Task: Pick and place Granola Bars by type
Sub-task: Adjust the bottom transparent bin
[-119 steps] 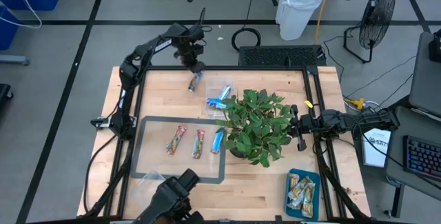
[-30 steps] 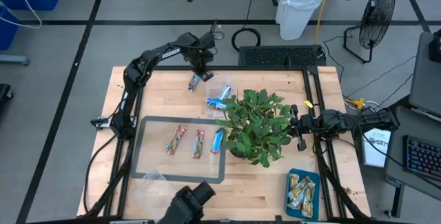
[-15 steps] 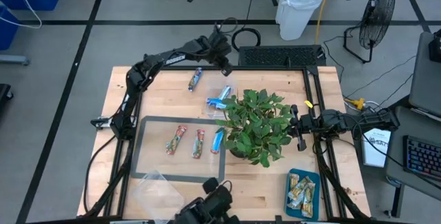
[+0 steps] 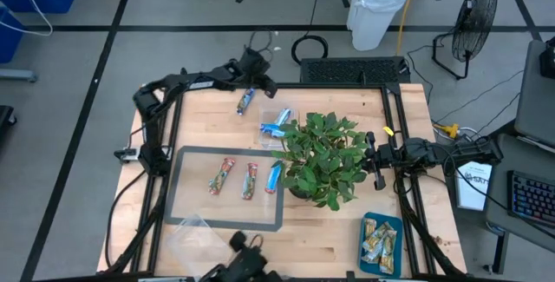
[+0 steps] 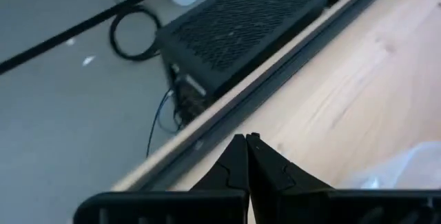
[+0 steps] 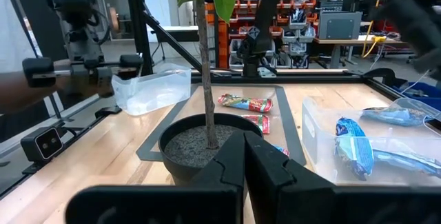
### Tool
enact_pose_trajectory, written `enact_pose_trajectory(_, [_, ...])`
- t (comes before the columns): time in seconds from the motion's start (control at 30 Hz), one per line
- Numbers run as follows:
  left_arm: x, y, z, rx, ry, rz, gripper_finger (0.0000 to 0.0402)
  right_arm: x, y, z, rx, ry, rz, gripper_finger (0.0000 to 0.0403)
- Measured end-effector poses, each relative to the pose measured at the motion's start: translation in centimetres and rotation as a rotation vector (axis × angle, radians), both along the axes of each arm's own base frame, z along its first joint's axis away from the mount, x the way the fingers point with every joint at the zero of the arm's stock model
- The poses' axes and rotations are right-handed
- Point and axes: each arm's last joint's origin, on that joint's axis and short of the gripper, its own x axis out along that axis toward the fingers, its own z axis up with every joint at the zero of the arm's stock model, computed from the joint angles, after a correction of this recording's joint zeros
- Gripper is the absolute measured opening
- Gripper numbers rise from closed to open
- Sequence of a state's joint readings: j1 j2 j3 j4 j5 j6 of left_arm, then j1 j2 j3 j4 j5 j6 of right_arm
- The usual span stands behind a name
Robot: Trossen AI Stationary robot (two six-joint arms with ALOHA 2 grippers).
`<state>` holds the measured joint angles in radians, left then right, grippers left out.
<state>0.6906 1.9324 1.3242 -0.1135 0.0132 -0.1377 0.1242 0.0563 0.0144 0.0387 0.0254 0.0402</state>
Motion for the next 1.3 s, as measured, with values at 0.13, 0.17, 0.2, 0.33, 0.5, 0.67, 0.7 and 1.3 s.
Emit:
enact_pose_trajectory(0.13, [-2.2,-2.3,-1.0,-0.046,0.026,0.095,0.0,0.0,0.0,0.0,0.0,0.0,0.0,0.0])
enact_pose_trajectory(0.17, [-2.5,-2.8,-1.5,-0.061,0.032,0.112,0.0,0.0,0.0,0.0,0.0,0.0,0.0,0.0])
enact_pose_trajectory(0.2, [-2.9,-3.2,-2.0,-0.081,0.039,0.123,0.0,0.0,0.0,0.0,0.0,0.0,0.0,0.0])
enact_pose_trajectory(0.33, [-3.9,-4.1,-3.0,-0.108,0.079,0.175,0.0,0.0,0.0,0.0,0.0,0.0,0.0,0.0])
enact_pose_trajectory(0.5, [-4.3,-4.2,-2.8,-0.162,0.114,0.197,0.0,0.0,0.0,0.0,0.0,0.0,0.0,0.0])
enact_pose_trajectory(0.67, [-5.8,-3.9,-3.5,-0.261,0.203,0.238,0.0,0.0,0.0,0.0,0.0,0.0,0.0,0.0])
enact_pose_trajectory(0.7, [-6.1,-3.9,-3.6,-0.281,0.218,0.236,0.0,0.0,0.0,0.0,0.0,0.0,0.0,0.0])
enact_pose_trajectory(1.3, [-7.8,-5.0,-2.9,-0.465,0.45,0.27,0.0,0.0,0.0,0.0,0.0,0.0,0.0,0.0])
